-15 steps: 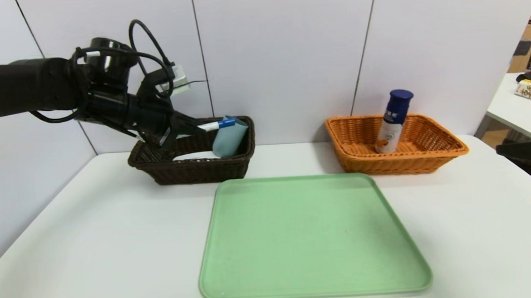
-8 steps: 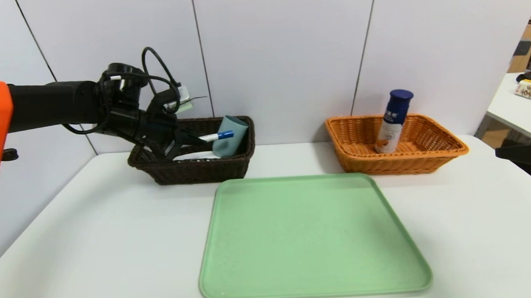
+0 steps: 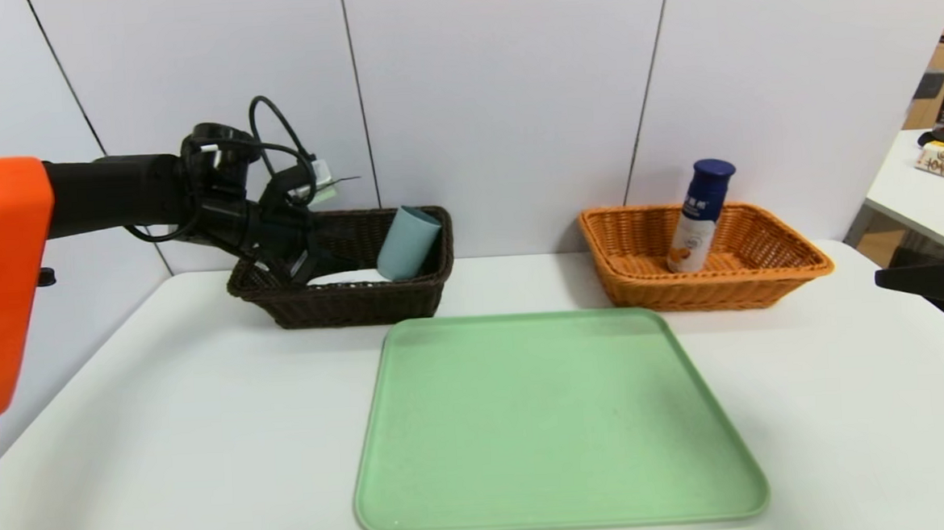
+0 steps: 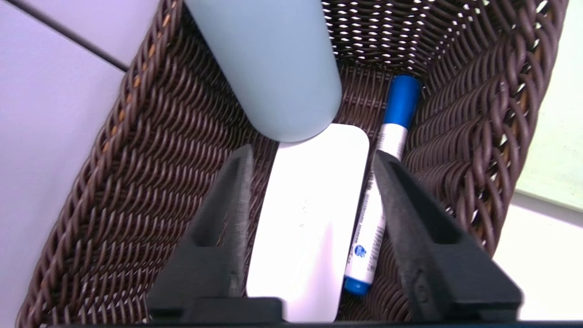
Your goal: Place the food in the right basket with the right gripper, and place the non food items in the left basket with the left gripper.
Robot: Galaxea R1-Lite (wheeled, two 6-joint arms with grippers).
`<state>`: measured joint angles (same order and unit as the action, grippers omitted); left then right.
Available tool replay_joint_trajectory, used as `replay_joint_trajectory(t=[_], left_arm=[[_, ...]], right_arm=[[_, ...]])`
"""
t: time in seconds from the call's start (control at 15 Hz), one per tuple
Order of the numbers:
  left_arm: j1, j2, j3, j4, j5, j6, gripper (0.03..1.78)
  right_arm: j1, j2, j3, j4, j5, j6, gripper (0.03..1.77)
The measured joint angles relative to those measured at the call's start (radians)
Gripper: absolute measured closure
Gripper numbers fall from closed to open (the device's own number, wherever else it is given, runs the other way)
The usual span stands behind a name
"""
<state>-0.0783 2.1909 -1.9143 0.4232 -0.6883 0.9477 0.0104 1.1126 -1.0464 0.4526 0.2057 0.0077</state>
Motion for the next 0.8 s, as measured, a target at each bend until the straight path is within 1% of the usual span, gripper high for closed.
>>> replay_joint_trajectory(t=[0.13,0.2,0.4,0.53,0.6,0.67,0.73,0.8], left_arm=[[0.001,-0.016,-0.004,0.001,-0.014,-0.022,0.62],[0.000,-0.032,-0.006,0.000,-0.015,-0.053,0.56],[-0.030,-0.108,0.003,0.011,-0.014,-0.225,0.42],[-0.060,-0.178,0.034,0.017,-0.005,-0.389,0.35],[-0.070,-0.211,0.050,0.019,0.009,-0.484,0.32],[-0.077,-0.247,0.067,0.020,0.037,-0.574,0.30],[-0.081,-0.287,0.092,0.021,0.086,-0.670,0.27],[-0.083,-0.325,0.118,0.022,0.150,-0.745,0.25]], right_arm=[[0.000,0.000,0.000,0.000,0.001,0.000,0.11],[0.000,0.000,0.000,0.000,0.001,0.001,0.11],[-0.001,0.001,-0.002,-0.006,0.001,0.001,0.11],[-0.002,0.004,0.004,-0.032,0.000,0.006,0.11],[-0.005,0.005,0.011,-0.047,-0.001,0.007,0.11],[-0.006,0.004,0.016,-0.053,-0.001,0.007,0.11],[-0.007,0.003,0.020,-0.054,-0.001,0.007,0.11],[-0.009,0.001,0.023,-0.055,-0.001,0.007,0.11]])
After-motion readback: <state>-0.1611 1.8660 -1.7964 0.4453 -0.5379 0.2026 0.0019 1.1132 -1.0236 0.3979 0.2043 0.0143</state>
